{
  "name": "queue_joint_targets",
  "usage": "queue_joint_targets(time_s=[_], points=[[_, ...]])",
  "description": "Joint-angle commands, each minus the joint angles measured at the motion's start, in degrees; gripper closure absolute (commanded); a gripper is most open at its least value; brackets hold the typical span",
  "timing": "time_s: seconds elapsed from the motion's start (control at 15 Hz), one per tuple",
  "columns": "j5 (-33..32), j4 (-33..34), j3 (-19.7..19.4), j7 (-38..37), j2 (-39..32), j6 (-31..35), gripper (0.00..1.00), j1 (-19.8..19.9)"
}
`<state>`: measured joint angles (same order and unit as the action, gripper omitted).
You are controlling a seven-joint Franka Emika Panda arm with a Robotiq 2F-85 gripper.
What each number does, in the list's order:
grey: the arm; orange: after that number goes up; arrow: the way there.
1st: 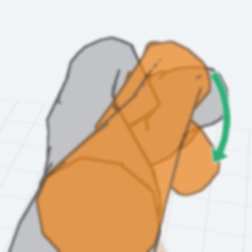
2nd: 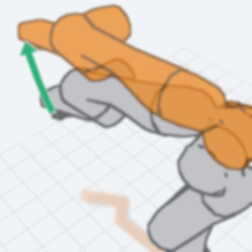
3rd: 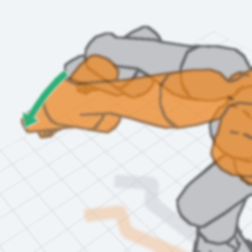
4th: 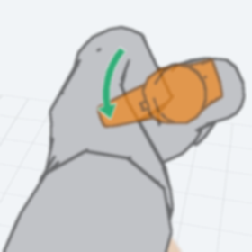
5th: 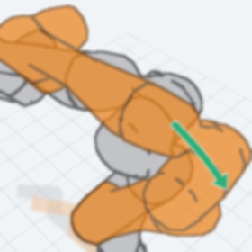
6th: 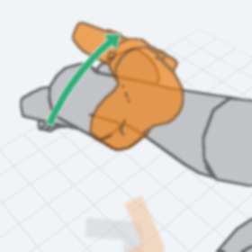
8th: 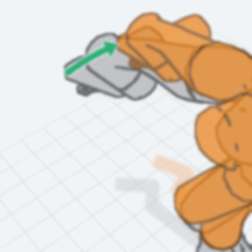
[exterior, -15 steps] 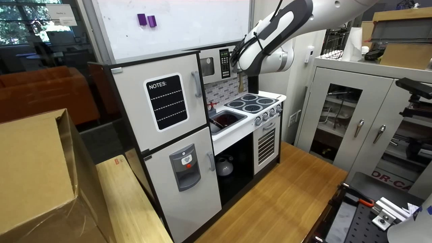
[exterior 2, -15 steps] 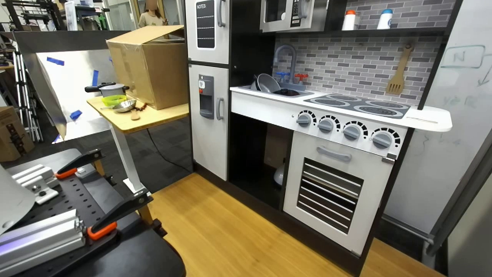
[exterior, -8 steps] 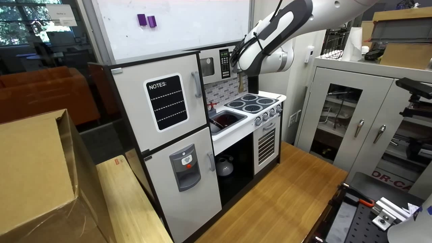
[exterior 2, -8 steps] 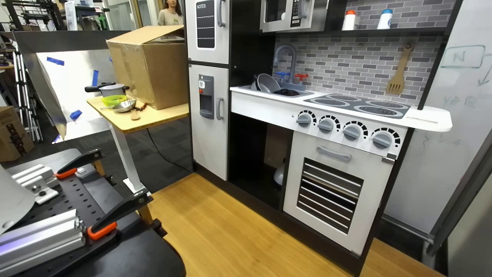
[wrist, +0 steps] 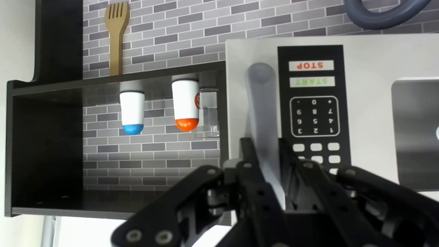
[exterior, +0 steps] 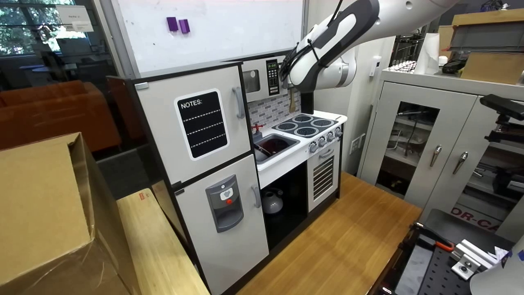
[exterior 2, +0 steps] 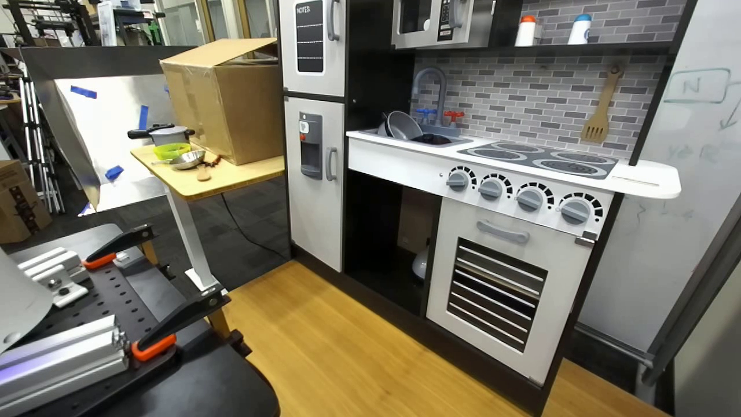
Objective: Close the microwave door
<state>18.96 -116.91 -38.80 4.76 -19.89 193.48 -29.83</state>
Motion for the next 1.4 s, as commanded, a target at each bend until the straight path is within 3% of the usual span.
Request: queue_joint_targets(time_s=[0.0, 0.87, 0.93, 1.0, 1.33], points=[[0.0, 0.0, 0.0, 0.0, 0.0, 0.0, 0.80, 0.0], [0.0, 0.0, 0.0, 0.0, 0.0, 0.0, 0.80, 0.0], [0.1, 0.0, -0.4, 0.1, -0.2, 0.0, 0.55, -0.3], [0.1, 0.0, -0.3, 0.1, -0.2, 0.1, 0.54, -0.4], [0.0, -0.3, 0.0, 0.0, -0.1, 0.0, 0.21, -0.1]])
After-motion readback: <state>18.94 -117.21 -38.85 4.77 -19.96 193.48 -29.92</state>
